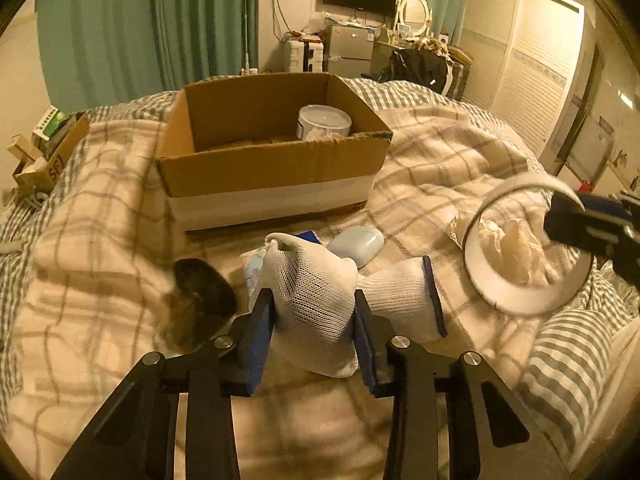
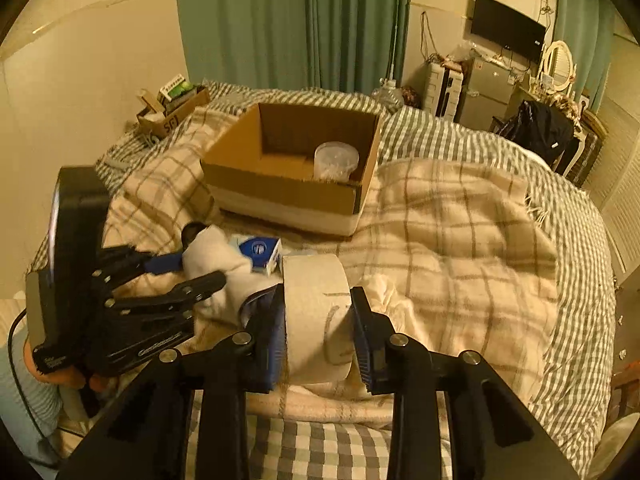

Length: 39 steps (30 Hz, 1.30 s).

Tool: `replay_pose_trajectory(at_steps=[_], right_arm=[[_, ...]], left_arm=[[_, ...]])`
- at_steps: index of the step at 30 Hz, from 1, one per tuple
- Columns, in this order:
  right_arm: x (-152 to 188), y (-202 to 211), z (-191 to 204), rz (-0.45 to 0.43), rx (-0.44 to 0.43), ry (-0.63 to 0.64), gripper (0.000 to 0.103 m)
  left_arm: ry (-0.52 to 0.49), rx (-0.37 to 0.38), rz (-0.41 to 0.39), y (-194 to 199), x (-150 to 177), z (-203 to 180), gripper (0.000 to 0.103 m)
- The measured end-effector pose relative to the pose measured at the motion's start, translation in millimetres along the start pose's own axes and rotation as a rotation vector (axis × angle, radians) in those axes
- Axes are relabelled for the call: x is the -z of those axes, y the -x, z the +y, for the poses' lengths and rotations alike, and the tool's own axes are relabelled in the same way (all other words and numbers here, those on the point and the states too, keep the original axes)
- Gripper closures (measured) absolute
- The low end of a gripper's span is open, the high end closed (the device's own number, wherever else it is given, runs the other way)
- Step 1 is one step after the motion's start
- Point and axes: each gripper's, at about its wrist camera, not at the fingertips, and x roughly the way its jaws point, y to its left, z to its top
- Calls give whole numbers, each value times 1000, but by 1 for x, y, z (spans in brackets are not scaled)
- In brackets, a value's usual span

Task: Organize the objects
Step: 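Grasp the white sock with the left tool while the right tool grasps the tape roll, then lower sock and tape roll into the box and open both tools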

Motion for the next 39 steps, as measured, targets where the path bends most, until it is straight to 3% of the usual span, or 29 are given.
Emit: replay_pose_trajectory(at_steps=[6,13,18,22,28,34,39], right_arm=[[-27,25,6,-75,13,25,74],[-89,39,16,-174,13,75,74],[-139,27,15,-220,3,82,74],[-175,-2,15,-226,-11,81,74],[-206,-64,13,-190,-30,83,74],[-214,-138,3,-125,-42,58,74],[-213,-176,-9,-98,-65,21,74]], left_arm=[[45,-5,-45,33,-17,20,66],[28,-32,-131,60,-71,42,66],[12,-64,-183,60,-118,58,66],[13,-95,-188,39,-152,73,66],[8,-119,-150,-10,-172,87,66],[2,-119,-80,-63,-171,94,66],[-42,-136,-94,-79,-174,90,66]])
